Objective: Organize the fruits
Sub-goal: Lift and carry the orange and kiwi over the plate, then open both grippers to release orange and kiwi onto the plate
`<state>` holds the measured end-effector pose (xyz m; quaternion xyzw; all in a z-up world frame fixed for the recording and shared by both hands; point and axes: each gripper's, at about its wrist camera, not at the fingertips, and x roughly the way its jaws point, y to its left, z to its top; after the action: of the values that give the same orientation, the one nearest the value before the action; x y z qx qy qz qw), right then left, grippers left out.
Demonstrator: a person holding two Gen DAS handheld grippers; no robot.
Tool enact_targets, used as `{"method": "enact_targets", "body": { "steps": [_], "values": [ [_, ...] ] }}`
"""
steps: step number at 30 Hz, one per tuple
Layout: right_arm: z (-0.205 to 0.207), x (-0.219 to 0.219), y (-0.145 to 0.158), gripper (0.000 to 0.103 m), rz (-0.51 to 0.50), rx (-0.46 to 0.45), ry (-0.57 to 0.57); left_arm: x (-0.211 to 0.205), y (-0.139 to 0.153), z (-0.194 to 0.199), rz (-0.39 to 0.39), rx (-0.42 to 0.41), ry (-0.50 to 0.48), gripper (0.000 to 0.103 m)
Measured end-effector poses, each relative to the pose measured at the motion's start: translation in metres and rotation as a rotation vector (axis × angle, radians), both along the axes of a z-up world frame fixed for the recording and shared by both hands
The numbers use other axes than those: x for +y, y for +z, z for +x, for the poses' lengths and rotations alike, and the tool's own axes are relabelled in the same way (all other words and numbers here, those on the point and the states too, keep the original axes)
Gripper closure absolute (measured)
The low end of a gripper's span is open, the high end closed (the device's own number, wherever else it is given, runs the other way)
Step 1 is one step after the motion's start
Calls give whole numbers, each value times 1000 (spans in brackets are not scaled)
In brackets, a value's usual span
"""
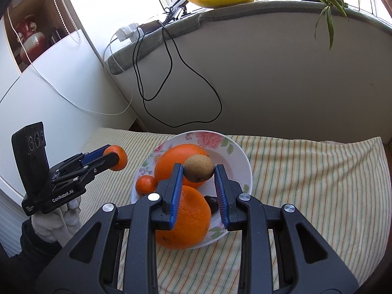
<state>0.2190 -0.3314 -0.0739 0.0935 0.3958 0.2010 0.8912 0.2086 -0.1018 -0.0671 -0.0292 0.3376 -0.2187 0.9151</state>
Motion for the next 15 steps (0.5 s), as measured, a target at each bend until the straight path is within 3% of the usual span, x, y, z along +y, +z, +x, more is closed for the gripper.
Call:
{"method": "enact_targets", "body": {
  "steps": [15],
  "values": [
    [13,-9,-20,75,35,49,-2,-19,0,12,12,21,-32,65]
  ]
}}
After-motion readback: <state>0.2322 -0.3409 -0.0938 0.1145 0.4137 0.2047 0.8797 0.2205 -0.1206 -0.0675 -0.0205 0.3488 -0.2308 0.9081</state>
